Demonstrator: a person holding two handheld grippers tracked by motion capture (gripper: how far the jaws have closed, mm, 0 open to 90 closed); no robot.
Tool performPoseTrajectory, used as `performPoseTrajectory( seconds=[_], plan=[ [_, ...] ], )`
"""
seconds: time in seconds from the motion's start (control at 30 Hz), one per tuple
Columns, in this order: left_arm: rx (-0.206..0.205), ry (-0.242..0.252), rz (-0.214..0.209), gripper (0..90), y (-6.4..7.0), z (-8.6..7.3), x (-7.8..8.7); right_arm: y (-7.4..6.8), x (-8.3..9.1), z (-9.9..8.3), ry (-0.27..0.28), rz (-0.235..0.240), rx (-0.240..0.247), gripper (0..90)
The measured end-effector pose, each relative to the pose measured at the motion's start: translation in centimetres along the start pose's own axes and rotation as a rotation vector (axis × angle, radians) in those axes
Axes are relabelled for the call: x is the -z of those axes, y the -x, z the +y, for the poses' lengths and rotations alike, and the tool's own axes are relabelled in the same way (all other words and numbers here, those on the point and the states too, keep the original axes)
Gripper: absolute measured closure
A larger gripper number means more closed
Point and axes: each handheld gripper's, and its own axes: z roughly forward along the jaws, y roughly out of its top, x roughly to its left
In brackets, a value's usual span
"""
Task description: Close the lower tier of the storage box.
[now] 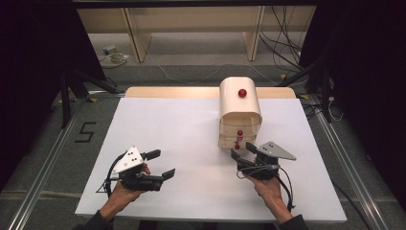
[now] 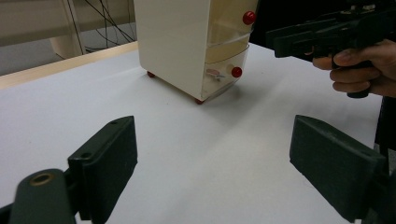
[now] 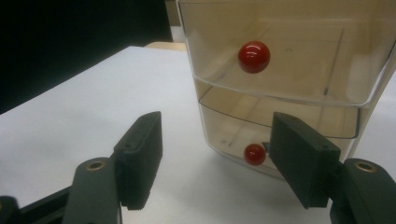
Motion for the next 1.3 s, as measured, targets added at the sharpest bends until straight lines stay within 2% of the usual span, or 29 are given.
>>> performPoseTrajectory(
  seconds=[0.47, 0.63, 0.83, 1.3],
  plan=[
    [0.001, 0.001, -0.003, 14.8, 0.0, 0.0, 0.0, -0.3, 0.8, 0.1, 0.021, 0.046, 0.002, 28.5],
    [0.001, 0.001, -0.004, 14.7, 0.0, 0.0, 0.0, -0.5, 1.2, 0.1, 0.028, 0.05, 0.024, 26.1],
    [0.0, 0.001, -0.004, 14.8, 0.0, 0.0, 0.0, -0.5, 1.6, 0.0, 0.028, 0.062, 0.022, 23.5],
    [-0.005, -0.002, -0.01, 14.7, 0.1, 0.0, -0.1, -0.2, 3.1, -0.3, 0.068, 0.047, 0.014, 18.5]
  ],
)
